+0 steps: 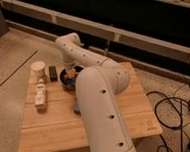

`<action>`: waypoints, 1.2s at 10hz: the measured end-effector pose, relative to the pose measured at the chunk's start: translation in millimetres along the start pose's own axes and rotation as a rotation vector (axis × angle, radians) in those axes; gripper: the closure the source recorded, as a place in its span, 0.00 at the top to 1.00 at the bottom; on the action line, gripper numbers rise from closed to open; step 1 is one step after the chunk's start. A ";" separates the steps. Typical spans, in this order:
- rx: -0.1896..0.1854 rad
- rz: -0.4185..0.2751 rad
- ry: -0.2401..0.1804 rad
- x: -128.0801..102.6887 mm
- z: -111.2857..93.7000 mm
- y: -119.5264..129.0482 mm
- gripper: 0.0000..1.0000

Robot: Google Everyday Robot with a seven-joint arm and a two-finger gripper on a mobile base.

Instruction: Place the pepper in the ceramic bowl

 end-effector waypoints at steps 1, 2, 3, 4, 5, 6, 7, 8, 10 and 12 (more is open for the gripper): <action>0.000 0.000 0.000 0.0 0.0 0.0 0.21; 0.000 0.000 0.000 -0.1 0.0 0.0 0.21; 0.000 0.000 0.000 0.0 0.0 0.0 0.24; 0.000 0.000 0.000 0.0 0.0 0.0 0.28; 0.000 0.000 0.000 0.0 0.0 -0.1 0.31; 0.000 0.000 0.000 0.0 0.0 0.0 0.40; 0.000 0.000 0.000 0.0 0.0 0.0 0.50; 0.000 0.000 0.000 0.0 0.0 0.0 0.60; 0.000 0.000 0.000 0.0 0.0 0.0 0.78; 0.000 0.000 0.000 0.0 0.0 -0.1 0.80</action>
